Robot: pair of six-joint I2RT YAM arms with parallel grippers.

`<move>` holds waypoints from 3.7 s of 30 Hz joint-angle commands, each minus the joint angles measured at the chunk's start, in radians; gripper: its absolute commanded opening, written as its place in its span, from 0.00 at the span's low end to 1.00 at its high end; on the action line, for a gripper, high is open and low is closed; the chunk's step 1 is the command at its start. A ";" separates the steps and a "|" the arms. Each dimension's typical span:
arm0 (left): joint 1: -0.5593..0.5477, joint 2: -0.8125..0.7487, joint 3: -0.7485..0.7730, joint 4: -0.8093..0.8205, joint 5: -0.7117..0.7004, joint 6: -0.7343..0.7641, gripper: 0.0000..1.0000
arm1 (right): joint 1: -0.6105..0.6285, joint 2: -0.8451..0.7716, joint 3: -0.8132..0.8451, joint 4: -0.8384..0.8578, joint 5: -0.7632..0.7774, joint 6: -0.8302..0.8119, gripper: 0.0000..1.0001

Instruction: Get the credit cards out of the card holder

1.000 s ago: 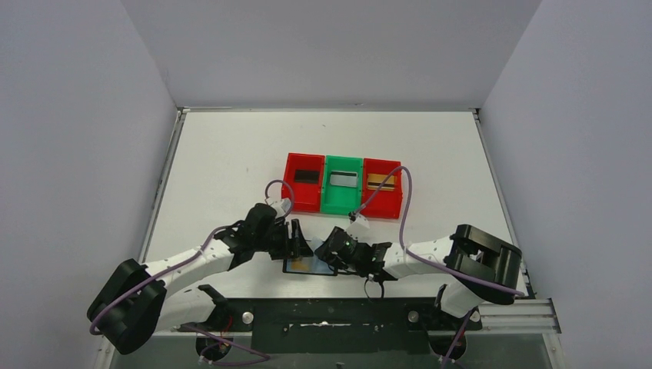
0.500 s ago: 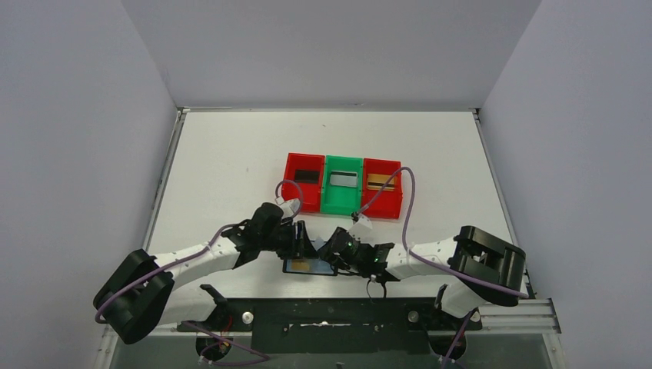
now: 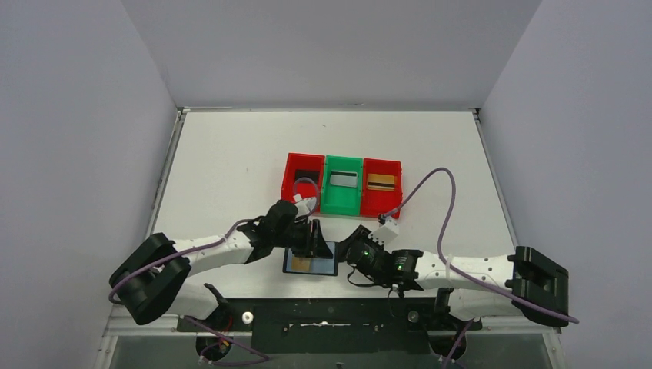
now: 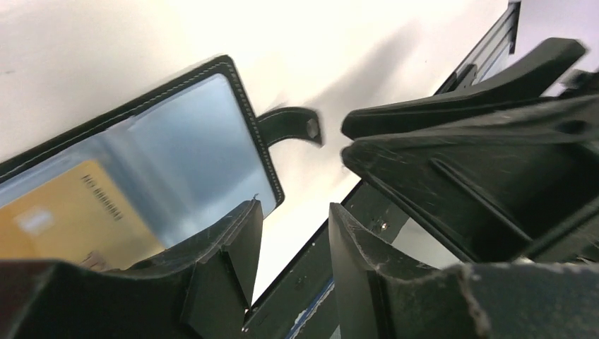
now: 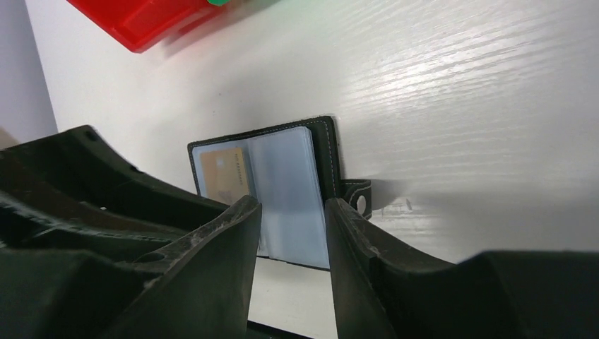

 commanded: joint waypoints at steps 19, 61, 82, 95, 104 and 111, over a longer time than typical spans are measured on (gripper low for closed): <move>0.305 -0.342 0.075 -0.521 -0.422 0.128 0.54 | 0.043 -0.094 0.002 0.126 0.120 -0.131 0.65; 0.198 -0.230 -0.117 -0.230 -0.089 0.004 0.39 | -0.112 0.403 0.039 0.544 -0.448 -0.150 0.28; 0.135 -0.218 -0.154 -0.248 -0.211 -0.042 0.27 | -0.132 0.365 -0.022 0.667 -0.473 -0.148 0.18; 0.135 -0.197 -0.129 -0.265 -0.214 -0.035 0.27 | -0.134 0.344 -0.033 0.682 -0.473 -0.153 0.08; 0.135 -0.201 -0.127 -0.271 -0.221 -0.037 0.27 | -0.138 0.340 -0.035 0.699 -0.491 -0.157 0.12; 0.135 -0.195 -0.126 -0.274 -0.222 -0.036 0.27 | -0.139 0.317 -0.051 0.673 -0.466 -0.150 0.07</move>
